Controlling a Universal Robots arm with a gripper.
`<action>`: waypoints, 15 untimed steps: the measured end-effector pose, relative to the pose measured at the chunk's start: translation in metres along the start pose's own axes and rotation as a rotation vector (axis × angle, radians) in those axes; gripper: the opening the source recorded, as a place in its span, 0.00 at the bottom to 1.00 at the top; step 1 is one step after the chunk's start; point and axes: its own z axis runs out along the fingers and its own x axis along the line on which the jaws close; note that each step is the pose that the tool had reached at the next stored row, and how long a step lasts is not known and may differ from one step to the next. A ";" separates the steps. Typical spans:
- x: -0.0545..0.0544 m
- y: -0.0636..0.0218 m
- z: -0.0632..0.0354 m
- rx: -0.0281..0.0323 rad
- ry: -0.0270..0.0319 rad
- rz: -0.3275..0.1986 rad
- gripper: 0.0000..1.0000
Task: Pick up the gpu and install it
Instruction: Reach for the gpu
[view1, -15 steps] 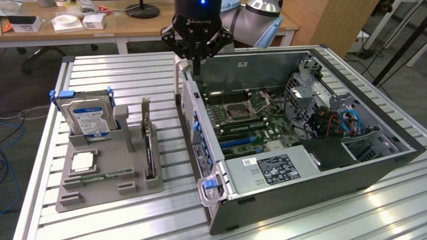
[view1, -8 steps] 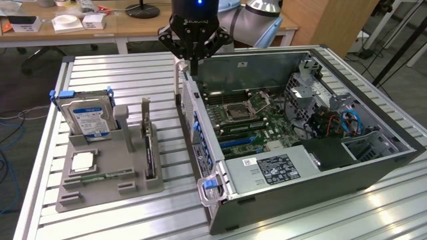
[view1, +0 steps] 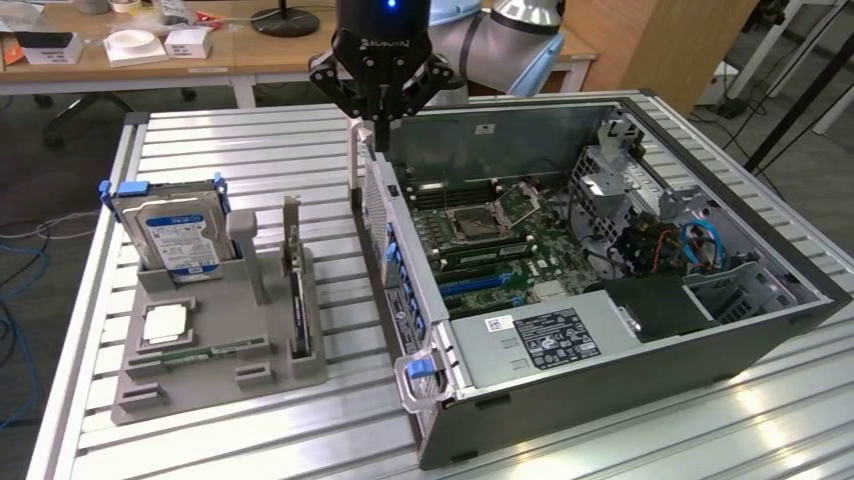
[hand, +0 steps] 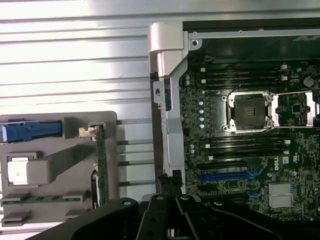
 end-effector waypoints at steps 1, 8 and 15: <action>0.001 -0.0001 0.0000 0.0000 0.0000 0.000 0.11; 0.006 -0.0005 -0.0002 0.0000 0.0000 0.000 0.11; 0.012 -0.0009 -0.0003 0.0000 0.0000 0.000 0.11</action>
